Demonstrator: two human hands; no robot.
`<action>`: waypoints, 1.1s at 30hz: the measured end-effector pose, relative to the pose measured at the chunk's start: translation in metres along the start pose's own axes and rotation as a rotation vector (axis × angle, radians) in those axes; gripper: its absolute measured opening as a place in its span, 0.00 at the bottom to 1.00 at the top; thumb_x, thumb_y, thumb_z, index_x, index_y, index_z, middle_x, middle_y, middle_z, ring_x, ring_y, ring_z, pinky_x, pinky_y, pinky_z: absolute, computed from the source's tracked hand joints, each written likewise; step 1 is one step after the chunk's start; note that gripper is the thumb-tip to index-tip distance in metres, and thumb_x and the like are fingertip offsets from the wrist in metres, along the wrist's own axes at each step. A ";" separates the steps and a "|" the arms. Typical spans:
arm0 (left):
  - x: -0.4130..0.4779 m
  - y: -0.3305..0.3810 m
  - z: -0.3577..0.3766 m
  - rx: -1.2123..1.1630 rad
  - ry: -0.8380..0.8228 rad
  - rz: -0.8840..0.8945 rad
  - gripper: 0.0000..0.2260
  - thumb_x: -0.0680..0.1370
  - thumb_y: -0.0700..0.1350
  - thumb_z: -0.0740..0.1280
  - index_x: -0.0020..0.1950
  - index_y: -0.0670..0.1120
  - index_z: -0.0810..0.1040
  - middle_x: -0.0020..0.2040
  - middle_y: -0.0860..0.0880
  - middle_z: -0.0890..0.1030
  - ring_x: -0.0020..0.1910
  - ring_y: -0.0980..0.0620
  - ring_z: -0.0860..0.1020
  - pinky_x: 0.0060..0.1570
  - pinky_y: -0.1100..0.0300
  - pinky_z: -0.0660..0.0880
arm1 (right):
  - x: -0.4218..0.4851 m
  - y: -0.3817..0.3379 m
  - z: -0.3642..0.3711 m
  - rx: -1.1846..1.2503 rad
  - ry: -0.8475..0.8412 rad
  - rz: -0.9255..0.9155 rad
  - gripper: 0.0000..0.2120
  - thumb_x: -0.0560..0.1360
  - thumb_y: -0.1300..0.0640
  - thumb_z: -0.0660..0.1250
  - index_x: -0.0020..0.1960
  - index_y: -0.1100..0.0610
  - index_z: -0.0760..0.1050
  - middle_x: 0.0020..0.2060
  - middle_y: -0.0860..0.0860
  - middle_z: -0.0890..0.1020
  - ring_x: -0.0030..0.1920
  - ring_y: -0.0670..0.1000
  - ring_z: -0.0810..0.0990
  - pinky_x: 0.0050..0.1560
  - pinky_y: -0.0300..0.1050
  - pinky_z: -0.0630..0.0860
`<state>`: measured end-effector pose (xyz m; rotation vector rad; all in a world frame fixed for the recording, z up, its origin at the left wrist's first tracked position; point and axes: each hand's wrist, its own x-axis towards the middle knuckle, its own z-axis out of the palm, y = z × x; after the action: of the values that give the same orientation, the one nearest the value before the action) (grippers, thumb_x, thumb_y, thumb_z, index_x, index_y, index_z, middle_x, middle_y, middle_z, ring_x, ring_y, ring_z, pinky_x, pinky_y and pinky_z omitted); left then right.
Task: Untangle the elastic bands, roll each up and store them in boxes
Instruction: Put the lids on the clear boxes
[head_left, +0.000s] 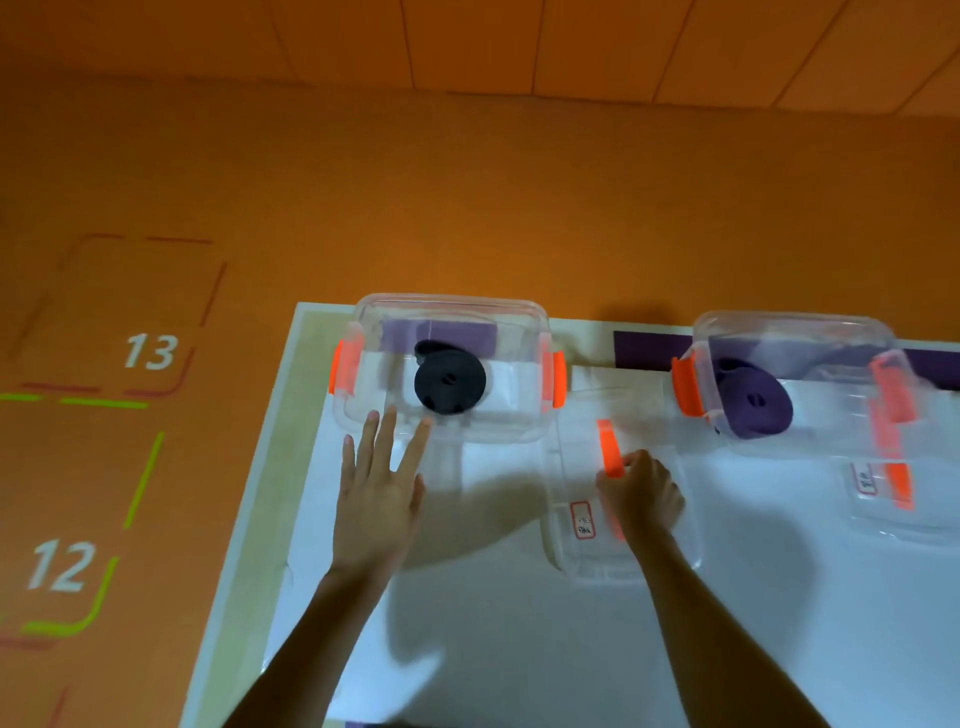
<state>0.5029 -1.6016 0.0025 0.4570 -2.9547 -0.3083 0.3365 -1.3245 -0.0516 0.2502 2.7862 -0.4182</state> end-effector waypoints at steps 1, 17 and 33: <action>0.000 0.000 0.001 0.005 0.011 0.002 0.33 0.79 0.38 0.69 0.84 0.49 0.64 0.84 0.38 0.60 0.85 0.37 0.54 0.81 0.34 0.57 | -0.007 0.004 -0.003 -0.005 -0.004 0.011 0.12 0.76 0.51 0.75 0.54 0.56 0.80 0.45 0.53 0.83 0.40 0.53 0.78 0.42 0.44 0.72; 0.000 -0.005 -0.011 0.051 -0.113 0.081 0.42 0.73 0.35 0.71 0.86 0.47 0.58 0.84 0.34 0.59 0.84 0.33 0.54 0.81 0.33 0.54 | -0.145 0.032 -0.054 0.196 0.116 0.078 0.16 0.71 0.49 0.77 0.56 0.51 0.79 0.45 0.47 0.84 0.40 0.51 0.82 0.42 0.46 0.77; 0.024 -0.036 -0.054 -0.334 0.280 -0.119 0.12 0.83 0.45 0.71 0.66 0.49 0.82 0.66 0.47 0.79 0.68 0.43 0.76 0.68 0.44 0.75 | -0.033 -0.173 -0.090 -0.051 0.048 -0.706 0.20 0.70 0.57 0.79 0.60 0.54 0.80 0.54 0.55 0.83 0.54 0.58 0.83 0.52 0.56 0.83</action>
<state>0.4989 -1.6527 0.0498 0.5765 -2.5444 -0.6774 0.3047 -1.4631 0.0857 -0.7642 2.8499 -0.4939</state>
